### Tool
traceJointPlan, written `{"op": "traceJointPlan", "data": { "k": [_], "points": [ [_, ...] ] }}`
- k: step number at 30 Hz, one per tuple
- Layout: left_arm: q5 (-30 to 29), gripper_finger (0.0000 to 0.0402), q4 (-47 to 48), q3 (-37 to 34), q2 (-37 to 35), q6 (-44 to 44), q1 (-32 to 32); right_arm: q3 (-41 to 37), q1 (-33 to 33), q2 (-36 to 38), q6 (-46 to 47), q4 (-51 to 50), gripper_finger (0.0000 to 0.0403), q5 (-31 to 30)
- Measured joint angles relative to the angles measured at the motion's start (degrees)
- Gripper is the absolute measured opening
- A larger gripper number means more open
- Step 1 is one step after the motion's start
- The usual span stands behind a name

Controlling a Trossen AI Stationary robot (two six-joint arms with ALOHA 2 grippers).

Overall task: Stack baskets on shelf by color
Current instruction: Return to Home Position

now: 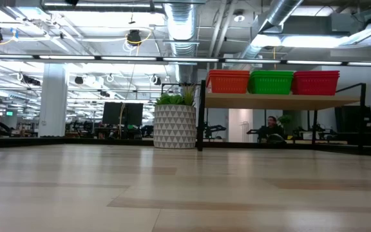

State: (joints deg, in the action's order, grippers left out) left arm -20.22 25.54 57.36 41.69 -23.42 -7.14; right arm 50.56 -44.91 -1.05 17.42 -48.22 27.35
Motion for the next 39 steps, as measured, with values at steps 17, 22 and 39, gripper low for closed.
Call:
{"op": "traceJointPlan", "data": {
  "k": [17,22,39],
  "points": [
    [-2.88,0.0274,-16.47,-34.45,-23.15,-6.48,-0.01,-6.02,-0.87,0.8,3.42,5.85,0.0244,4.47],
    [-3.17,0.0274,-16.03,-38.24,-29.07,-5.91,-0.01,-7.78,-1.66,0.79,3.77,6.42,0.0244,5.2],
    [-3.18,0.0274,-10.92,-45.24,-41.51,-7.13,-0.01,-12.54,-8.3,0.75,10.16,11.72,0.0244,17.85]
  ]
}}
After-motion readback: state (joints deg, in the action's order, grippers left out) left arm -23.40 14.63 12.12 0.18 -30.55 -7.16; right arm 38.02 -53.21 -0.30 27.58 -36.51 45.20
